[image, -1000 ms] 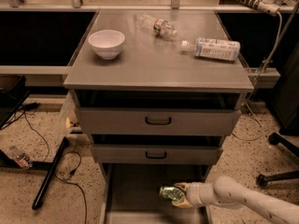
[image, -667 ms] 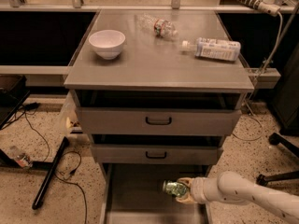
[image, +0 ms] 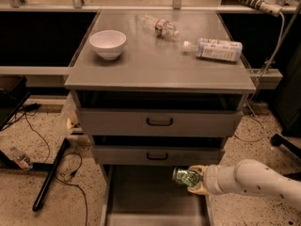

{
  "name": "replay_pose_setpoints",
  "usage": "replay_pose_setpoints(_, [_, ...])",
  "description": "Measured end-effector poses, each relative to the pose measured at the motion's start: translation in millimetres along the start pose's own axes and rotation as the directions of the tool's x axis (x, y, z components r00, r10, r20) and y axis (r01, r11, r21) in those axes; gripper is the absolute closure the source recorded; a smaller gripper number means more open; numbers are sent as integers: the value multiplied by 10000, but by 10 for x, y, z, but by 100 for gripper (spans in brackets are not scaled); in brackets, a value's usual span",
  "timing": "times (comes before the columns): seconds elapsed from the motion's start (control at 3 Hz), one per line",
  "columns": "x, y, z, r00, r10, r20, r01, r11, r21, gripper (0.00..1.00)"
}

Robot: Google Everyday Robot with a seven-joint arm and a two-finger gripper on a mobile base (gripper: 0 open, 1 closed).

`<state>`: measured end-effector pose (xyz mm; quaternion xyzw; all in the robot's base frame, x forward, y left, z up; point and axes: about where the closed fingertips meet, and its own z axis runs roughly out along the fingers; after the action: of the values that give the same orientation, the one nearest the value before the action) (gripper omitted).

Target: Pick green can from bottom drawer and place on counter

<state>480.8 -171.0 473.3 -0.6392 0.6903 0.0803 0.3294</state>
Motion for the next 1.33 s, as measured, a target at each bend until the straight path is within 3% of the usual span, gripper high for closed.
replay_pose_setpoints(0.33, [-287,-199,-574,9996,-251,-84,255,9987,440,100])
replay_pose_setpoints(1.0, [-316,-236,-597,9997,-236,-39,238,9987,447,100])
replay_pose_setpoints(1.33, [-660,-456,-1054,9963,-858,21,849,9892,1197,100])
